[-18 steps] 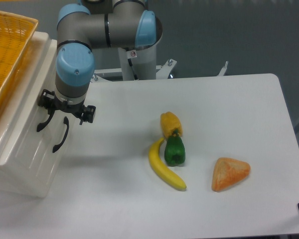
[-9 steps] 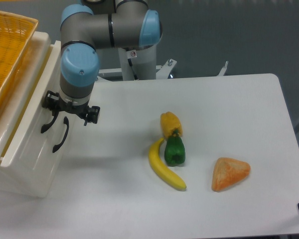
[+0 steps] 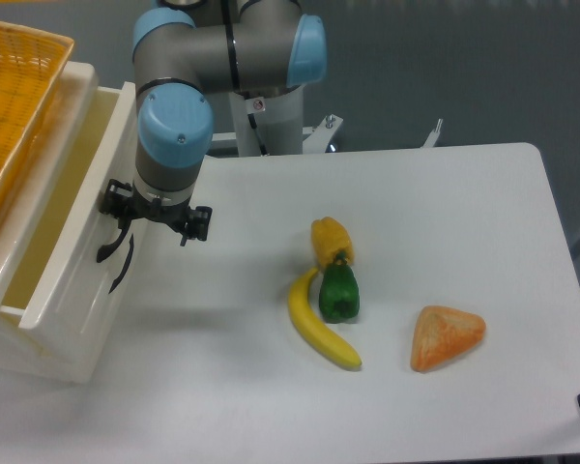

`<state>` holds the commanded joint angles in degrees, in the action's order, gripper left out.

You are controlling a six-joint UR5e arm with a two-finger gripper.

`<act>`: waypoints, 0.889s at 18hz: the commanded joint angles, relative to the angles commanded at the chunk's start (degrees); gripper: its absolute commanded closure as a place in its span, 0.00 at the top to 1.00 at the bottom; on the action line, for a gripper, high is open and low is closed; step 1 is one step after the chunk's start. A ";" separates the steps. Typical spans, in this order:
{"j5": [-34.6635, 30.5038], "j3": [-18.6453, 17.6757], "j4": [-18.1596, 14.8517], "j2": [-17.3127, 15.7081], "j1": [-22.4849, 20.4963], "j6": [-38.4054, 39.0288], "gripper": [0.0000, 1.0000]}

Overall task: Slide the top white drawer open
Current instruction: 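Pull the handle outward, sliding the upper drawer open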

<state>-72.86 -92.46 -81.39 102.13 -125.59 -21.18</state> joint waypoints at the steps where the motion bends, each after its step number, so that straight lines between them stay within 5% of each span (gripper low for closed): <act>1: 0.00 0.09 0.00 0.09 -0.18 -0.61 1.00; 16: -1.67 0.79 -1.41 -0.26 -3.34 -5.80 1.00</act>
<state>-74.53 -91.67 -82.79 101.87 -128.93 -26.98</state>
